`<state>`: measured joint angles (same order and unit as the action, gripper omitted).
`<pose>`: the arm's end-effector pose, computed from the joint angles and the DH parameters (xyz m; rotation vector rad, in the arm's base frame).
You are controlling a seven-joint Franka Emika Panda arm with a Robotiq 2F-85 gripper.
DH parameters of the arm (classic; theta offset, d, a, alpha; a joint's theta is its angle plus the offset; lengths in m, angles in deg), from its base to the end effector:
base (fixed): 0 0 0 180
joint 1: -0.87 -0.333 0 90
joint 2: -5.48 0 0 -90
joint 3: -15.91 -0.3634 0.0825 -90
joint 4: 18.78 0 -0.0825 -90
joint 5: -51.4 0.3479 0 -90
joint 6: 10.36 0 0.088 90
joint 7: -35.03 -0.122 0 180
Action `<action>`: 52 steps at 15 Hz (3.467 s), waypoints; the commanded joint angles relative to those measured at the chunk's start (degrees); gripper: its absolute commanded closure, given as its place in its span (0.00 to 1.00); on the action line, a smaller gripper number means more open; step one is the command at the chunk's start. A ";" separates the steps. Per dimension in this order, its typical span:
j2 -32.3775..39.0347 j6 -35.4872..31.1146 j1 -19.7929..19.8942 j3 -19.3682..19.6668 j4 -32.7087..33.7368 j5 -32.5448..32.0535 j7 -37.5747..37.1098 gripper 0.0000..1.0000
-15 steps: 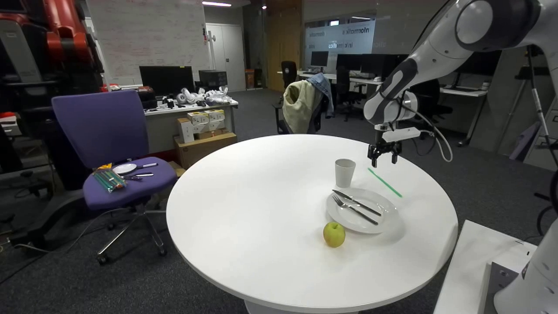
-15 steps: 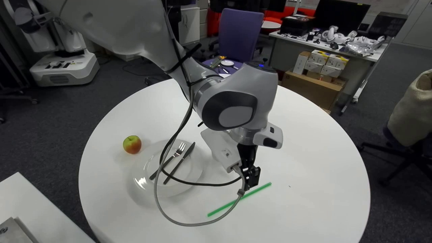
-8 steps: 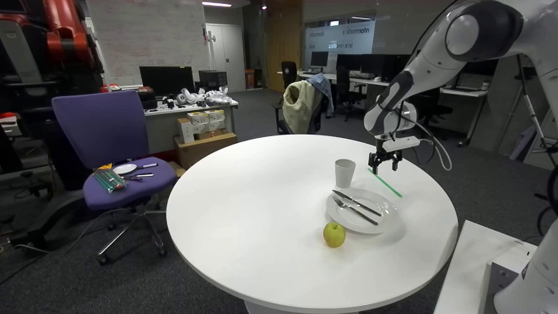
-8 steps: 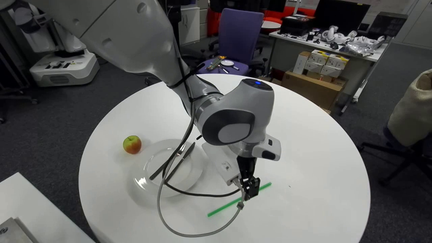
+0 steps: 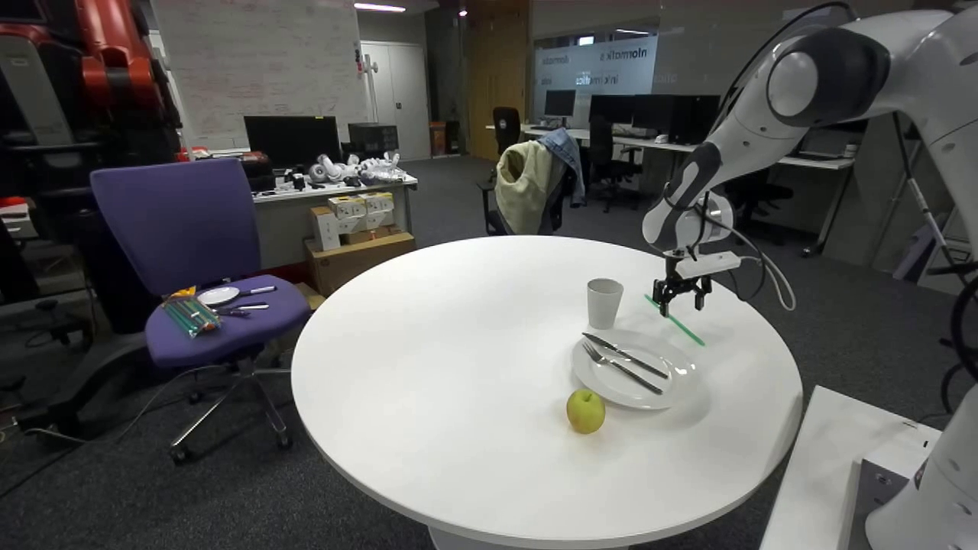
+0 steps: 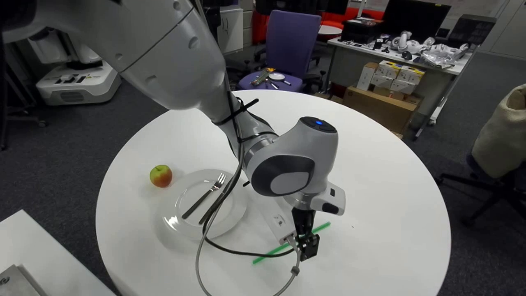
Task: Place the green straw in the cup
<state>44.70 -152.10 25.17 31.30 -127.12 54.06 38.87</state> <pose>0.4920 -0.3905 0.1958 2.8900 -0.9128 -0.1883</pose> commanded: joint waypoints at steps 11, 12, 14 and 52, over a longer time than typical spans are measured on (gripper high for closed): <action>2.83 0.55 3.09 -1.46 4.93 6.00 -0.62 0.69; 2.85 0.55 3.17 -1.53 5.03 6.18 -0.63 0.78; 2.87 0.57 3.18 -1.56 5.12 6.32 -0.73 0.81; -6.57 -31.21 0.15 -1.84 -4.58 7.35 -7.94 1.00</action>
<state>44.23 -176.71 26.08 30.32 -125.29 59.91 31.47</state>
